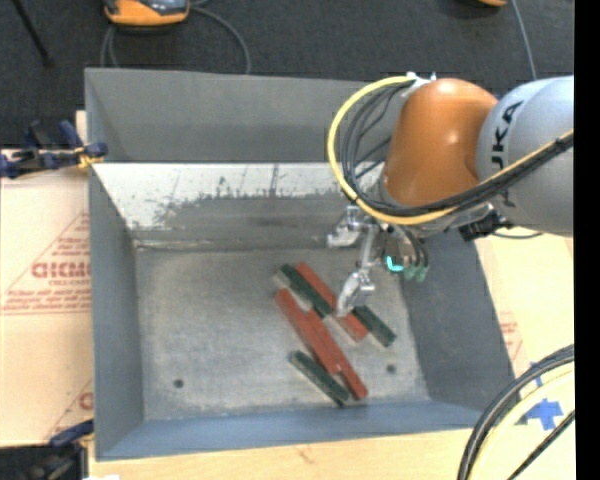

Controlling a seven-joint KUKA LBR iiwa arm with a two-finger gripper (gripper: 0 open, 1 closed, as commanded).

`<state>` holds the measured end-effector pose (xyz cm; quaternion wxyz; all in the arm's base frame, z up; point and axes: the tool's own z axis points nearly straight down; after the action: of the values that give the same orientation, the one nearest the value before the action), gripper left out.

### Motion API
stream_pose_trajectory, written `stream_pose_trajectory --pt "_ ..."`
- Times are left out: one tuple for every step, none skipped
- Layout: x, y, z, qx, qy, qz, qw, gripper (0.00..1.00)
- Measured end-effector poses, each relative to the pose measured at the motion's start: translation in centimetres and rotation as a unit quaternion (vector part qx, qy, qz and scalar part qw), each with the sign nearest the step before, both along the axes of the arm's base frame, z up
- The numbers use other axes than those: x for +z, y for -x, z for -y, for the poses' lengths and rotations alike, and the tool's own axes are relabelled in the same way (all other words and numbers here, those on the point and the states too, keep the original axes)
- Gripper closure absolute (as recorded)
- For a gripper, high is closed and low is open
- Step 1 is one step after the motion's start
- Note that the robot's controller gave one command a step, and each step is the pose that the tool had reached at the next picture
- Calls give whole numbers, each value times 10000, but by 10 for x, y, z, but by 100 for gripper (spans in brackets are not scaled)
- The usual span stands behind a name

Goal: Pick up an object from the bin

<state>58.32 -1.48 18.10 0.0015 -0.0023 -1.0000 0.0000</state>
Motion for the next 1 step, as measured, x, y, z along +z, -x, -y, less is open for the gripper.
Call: stream_pose_trajectory --pt "4 -2 0 0 2 36 10000 0"
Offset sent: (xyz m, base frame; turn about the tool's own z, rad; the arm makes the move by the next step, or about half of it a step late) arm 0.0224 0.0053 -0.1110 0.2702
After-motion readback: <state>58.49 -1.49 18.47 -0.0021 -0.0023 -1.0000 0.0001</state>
